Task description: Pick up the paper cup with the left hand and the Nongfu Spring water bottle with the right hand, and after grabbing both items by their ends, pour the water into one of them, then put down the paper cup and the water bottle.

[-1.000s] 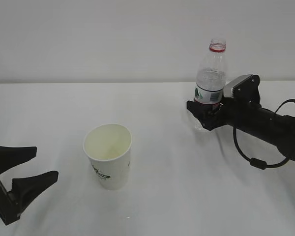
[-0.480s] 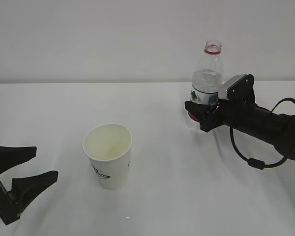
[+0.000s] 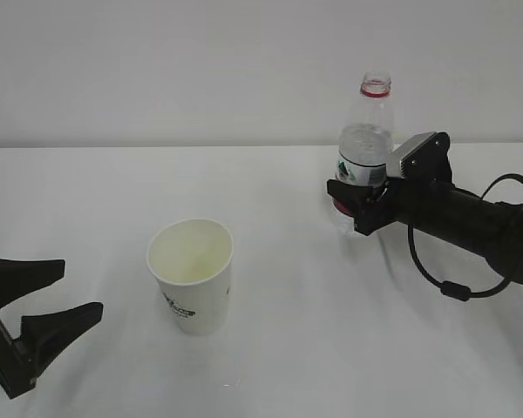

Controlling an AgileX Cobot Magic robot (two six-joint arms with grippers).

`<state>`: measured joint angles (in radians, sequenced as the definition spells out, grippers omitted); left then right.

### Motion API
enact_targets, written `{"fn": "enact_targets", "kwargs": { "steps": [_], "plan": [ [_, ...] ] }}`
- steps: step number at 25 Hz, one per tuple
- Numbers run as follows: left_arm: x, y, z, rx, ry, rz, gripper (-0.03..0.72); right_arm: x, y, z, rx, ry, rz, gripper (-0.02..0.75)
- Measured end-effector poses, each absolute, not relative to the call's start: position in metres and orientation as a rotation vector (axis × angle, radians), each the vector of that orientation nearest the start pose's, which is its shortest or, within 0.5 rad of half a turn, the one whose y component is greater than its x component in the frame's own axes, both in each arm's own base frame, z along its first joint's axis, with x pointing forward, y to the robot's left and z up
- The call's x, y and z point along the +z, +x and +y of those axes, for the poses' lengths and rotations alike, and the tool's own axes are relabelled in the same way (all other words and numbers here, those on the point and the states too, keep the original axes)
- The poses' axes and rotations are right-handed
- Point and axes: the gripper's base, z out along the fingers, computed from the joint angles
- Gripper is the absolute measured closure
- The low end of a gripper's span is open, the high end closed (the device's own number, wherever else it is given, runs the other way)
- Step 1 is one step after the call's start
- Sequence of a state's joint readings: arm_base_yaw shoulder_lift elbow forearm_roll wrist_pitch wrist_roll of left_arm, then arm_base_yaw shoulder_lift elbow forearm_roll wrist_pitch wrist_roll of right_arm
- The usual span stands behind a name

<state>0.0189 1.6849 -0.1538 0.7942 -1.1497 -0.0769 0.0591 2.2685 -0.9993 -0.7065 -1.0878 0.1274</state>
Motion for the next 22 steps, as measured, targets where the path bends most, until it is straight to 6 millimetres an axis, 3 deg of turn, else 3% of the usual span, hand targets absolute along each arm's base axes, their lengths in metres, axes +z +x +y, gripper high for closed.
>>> {"fn": "enact_targets", "kwargs": {
  "steps": [7, 22],
  "plan": [
    [0.124, 0.187, -0.056, -0.489, 0.72, 1.793, 0.099, 0.08, 0.389, 0.076, 0.403, -0.719, 1.636, 0.223],
    [0.123, 0.186, -0.057, -0.502, 0.742, 1.788, 0.097, 0.118, 0.358, 0.074, 0.398, -0.714, 1.614, 0.223]
  ]
}}
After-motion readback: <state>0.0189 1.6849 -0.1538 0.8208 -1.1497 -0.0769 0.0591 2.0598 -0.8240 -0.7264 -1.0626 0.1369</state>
